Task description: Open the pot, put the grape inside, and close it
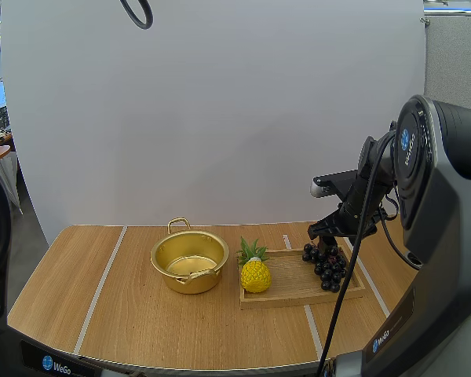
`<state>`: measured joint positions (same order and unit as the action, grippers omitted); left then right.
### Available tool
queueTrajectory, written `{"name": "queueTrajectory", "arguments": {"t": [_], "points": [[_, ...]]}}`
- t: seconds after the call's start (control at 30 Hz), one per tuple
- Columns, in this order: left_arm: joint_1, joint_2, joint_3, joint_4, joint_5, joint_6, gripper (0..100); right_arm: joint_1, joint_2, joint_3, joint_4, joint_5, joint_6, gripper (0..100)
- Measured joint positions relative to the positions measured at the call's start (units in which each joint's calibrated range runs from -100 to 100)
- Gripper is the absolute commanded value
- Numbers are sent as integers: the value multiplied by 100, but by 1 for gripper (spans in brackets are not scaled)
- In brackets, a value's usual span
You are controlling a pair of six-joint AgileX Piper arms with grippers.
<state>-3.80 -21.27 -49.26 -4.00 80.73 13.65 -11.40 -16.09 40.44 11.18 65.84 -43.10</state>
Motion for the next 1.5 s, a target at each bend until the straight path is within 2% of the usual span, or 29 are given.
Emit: {"name": "queueTrajectory", "arguments": {"t": [0.43,0.83,1.5], "points": [[0,0,-3,0,0,0,0,0,13,0,0,-176,-19,100],[0,0,-14,0,0,0,0,0,56,0,325,-383,-28,100],[0,0,-14,0,0,0,0,44,965,0,337,-1071,-154,100]]}}
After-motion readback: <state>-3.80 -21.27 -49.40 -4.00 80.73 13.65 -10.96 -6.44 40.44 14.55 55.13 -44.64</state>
